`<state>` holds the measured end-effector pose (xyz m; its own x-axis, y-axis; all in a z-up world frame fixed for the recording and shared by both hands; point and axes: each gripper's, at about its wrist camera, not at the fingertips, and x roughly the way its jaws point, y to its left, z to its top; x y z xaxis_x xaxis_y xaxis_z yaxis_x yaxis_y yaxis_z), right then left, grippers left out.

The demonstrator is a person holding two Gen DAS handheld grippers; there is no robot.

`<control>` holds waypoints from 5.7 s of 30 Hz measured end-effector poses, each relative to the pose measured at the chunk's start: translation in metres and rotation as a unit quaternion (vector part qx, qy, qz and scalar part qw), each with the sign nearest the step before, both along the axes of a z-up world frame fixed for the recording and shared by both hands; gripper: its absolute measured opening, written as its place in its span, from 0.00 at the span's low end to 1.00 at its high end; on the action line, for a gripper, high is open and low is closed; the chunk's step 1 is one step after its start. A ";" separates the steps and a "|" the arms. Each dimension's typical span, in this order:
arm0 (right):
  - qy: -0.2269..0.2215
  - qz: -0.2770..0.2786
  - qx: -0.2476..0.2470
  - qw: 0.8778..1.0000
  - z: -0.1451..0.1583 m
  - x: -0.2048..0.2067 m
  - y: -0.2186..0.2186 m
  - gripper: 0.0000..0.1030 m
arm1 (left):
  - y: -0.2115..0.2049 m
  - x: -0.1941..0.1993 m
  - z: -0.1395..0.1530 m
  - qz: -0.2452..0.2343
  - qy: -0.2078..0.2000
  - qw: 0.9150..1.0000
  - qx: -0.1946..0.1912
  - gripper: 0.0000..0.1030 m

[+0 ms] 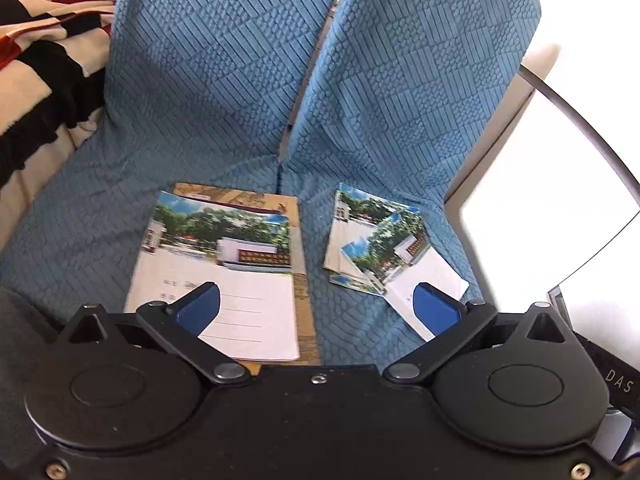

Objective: Organize objects
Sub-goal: 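Move the open left gripper to the pile of remaining white booklets, then close the left gripper on the edge of the top white booklet, then lift the white booklet upright with the left gripper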

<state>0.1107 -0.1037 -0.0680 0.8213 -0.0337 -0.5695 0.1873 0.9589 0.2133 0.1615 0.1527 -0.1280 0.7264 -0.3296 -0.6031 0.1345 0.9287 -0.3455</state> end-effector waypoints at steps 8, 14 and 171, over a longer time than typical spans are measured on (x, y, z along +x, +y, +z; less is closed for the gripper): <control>-0.001 -0.018 -0.004 1.000 -0.008 -0.001 -0.019 1.00 | -0.030 0.009 -0.003 -0.029 0.007 0.999 0.017 1.00; 0.013 -0.035 -0.004 0.999 -0.035 0.009 -0.031 0.80 | -0.042 0.024 -0.014 -0.033 0.033 0.999 -0.014 1.00; 0.028 -0.107 0.319 0.941 -0.154 0.134 -0.135 0.04 | -0.085 0.174 -0.147 -0.007 0.234 0.933 -0.272 0.02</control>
